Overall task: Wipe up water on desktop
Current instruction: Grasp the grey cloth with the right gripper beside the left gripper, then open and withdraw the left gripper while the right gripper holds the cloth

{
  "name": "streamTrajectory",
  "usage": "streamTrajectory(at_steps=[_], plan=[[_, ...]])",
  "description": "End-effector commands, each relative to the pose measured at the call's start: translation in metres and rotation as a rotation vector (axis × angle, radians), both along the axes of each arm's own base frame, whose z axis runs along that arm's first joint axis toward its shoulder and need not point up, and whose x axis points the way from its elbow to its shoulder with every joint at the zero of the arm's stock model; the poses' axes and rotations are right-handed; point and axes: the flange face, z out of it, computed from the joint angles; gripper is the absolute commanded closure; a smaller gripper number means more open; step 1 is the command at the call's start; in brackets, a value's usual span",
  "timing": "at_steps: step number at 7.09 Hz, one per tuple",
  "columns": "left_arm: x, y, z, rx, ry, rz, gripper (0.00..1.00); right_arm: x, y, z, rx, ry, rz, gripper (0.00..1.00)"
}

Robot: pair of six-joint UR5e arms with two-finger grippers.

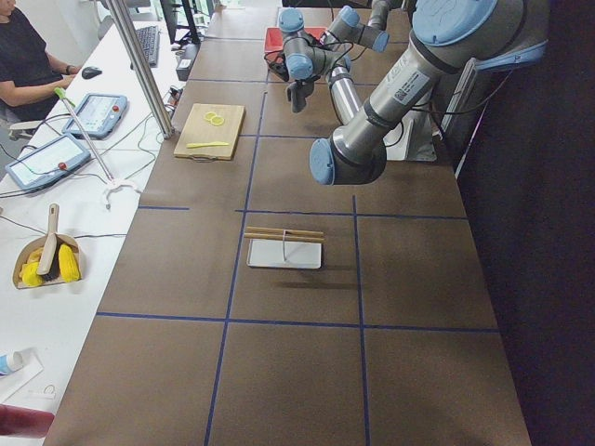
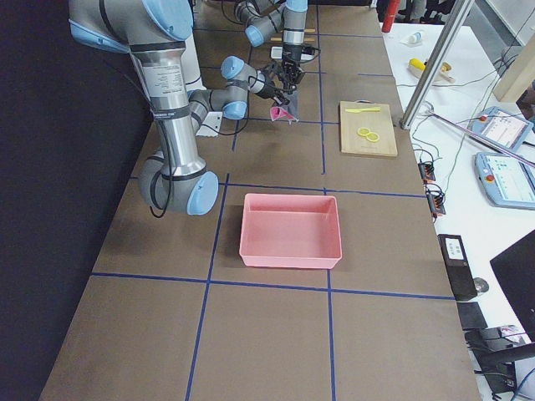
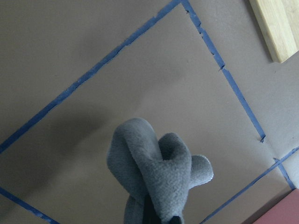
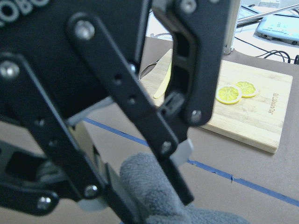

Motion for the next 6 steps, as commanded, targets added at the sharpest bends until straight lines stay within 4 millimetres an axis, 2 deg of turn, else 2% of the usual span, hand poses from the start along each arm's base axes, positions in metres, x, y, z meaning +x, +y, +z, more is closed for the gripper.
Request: streamTrajectory(at_steps=[1, 3, 4, 5, 6], plan=[[-0.029, -0.018, -0.008, 0.013, 0.023, -0.035, 0.27, -0.001, 0.002, 0.003, -0.001, 0.006, 0.003, 0.96], [-0.076, -0.052, -0.011, 0.018, 0.055, -0.055, 0.27, 0.013, 0.007, 0.026, -0.026, 0.036, -0.004, 0.98], [-0.097, -0.067, -0.001, 0.034, 0.057, -0.051, 0.26, 0.021, 0.011, 0.046, -0.093, 0.034, 0.005, 1.0], [-0.115, -0.071, 0.011, 0.055, 0.054, -0.06, 0.26, 0.024, 0.013, 0.062, -0.269, -0.03, -0.002, 1.0], [-0.136, -0.068, 0.036, 0.119, 0.043, -0.052, 0.26, 0.029, 0.004, 0.078, -0.413, -0.035, 0.031, 1.0]])
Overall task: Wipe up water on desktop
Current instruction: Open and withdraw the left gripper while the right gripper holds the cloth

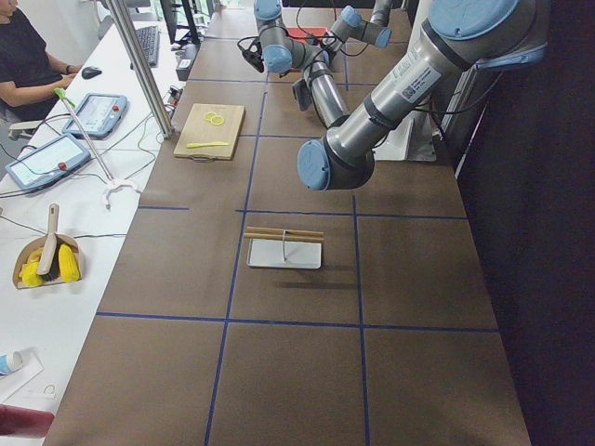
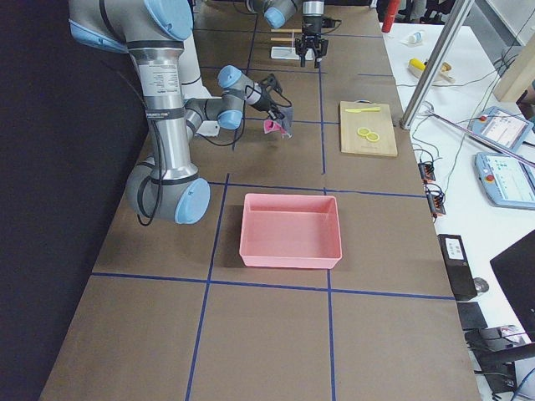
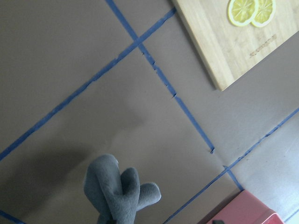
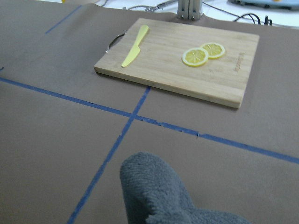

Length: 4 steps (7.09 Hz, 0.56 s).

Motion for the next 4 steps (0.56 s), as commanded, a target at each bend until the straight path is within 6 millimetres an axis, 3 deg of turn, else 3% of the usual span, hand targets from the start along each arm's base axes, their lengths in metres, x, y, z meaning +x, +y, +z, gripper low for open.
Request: streamTrajectory(at_steps=[1, 2, 3, 4], plan=[[-0.053, 0.016, 0.053, 0.17, -0.022, 0.019, 0.26, 0.012, -0.015, 0.029, -0.243, 0.023, 0.033, 1.0], [-0.074, 0.024, 0.082, 0.246, -0.047, 0.029, 0.26, 0.022, -0.028, 0.037, -0.312, 0.064, 0.011, 1.0], [-0.088, 0.02, 0.095, 0.288, -0.067, 0.026, 0.26, 0.036, -0.046, 0.042, -0.444, 0.107, -0.046, 1.0], [-0.098, 0.013, 0.096, 0.299, -0.073, 0.009, 0.26, 0.033, -0.054, 0.035, -0.519, 0.124, -0.088, 1.0]])
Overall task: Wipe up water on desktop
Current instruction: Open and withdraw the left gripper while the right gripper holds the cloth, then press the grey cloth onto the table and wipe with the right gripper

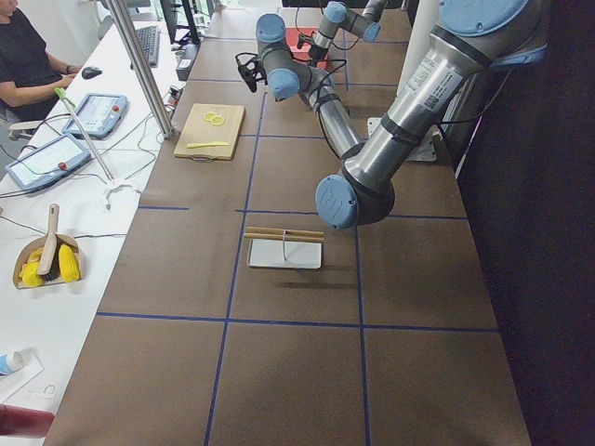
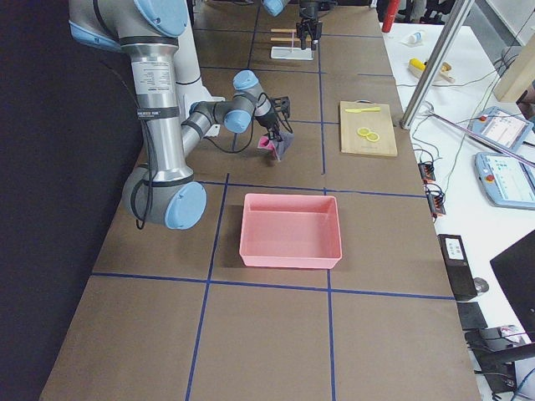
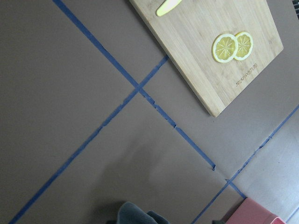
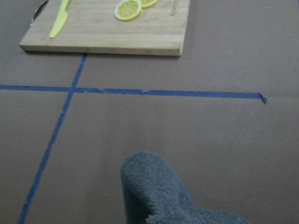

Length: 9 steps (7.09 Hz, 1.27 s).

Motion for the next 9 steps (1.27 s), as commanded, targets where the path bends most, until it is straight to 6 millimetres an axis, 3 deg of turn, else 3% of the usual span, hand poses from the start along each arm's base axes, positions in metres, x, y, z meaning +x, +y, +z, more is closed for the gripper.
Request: streamTrajectory(at_steps=[1, 3, 6, 7, 8, 9], plan=[[-0.022, -0.008, 0.019, 0.022, -0.026, -0.028, 0.26, -0.016, -0.022, -0.004, -0.166, 0.075, -0.059, 1.0], [-0.046, -0.013, 0.042, 0.047, -0.052, -0.047, 0.26, -0.092, -0.052, -0.025, -0.306, 0.061, -0.053, 1.0], [-0.047, -0.015, 0.049, 0.077, -0.068, -0.036, 0.26, -0.149, -0.054, -0.089, -0.36, -0.01, -0.026, 1.0], [-0.048, -0.015, 0.05, 0.086, -0.069, -0.034, 0.26, -0.162, -0.059, -0.099, -0.381, -0.013, -0.012, 1.0], [-0.048, -0.016, 0.051, 0.085, -0.072, -0.035, 0.26, -0.156, -0.054, -0.077, -0.432, 0.003, -0.052, 1.0], [-0.046, -0.018, 0.055, 0.095, -0.08, -0.028, 0.26, -0.116, -0.061, -0.034, -0.457, 0.025, -0.041, 1.0]])
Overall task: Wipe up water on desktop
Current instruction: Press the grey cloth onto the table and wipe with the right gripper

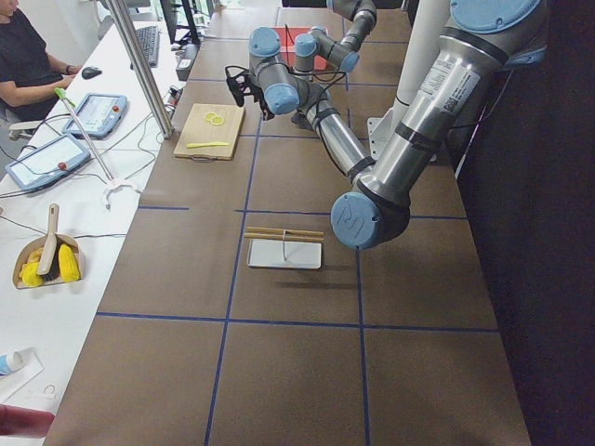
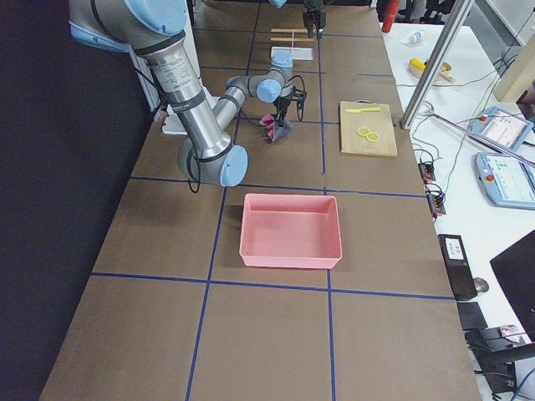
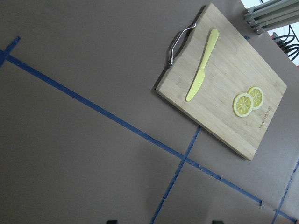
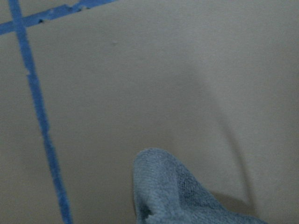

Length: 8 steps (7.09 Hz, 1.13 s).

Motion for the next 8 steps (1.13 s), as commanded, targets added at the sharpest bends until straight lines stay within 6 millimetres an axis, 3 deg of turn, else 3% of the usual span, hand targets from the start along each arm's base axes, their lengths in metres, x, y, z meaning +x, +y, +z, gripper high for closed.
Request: streamTrajectory(at_steps=[1, 2, 3, 4, 5, 6, 7, 8], plan=[[-0.003, -0.004, 0.003, 0.009, -0.007, -0.001, 0.26, 0.074, -0.003, 0.061, 0.028, 0.029, -0.056, 1.0], [-0.003, -0.006, 0.006, 0.006, -0.011, -0.003, 0.25, 0.121, -0.008, 0.102, 0.019, 0.054, -0.08, 1.0], [-0.006, -0.008, 0.006, 0.004, -0.012, -0.009, 0.25, 0.144, -0.013, 0.124, 0.023, 0.072, -0.099, 1.0], [-0.008, -0.01, 0.007, 0.003, -0.013, -0.015, 0.24, 0.144, -0.012, 0.135, 0.024, 0.09, -0.112, 1.0], [-0.011, -0.011, 0.008, 0.0, -0.014, -0.019, 0.18, 0.129, -0.008, 0.118, 0.035, 0.069, -0.121, 1.0], [-0.012, -0.012, 0.007, 0.002, -0.013, -0.02, 0.18, 0.101, -0.009, 0.093, 0.048, 0.045, -0.132, 1.0], [-0.012, -0.012, 0.007, 0.002, -0.013, -0.022, 0.18, 0.06, -0.018, 0.058, 0.019, 0.02, -0.106, 1.0], [-0.012, -0.012, 0.008, 0.001, -0.013, -0.02, 0.18, 0.023, -0.035, 0.01, -0.015, -0.012, -0.056, 1.0]])
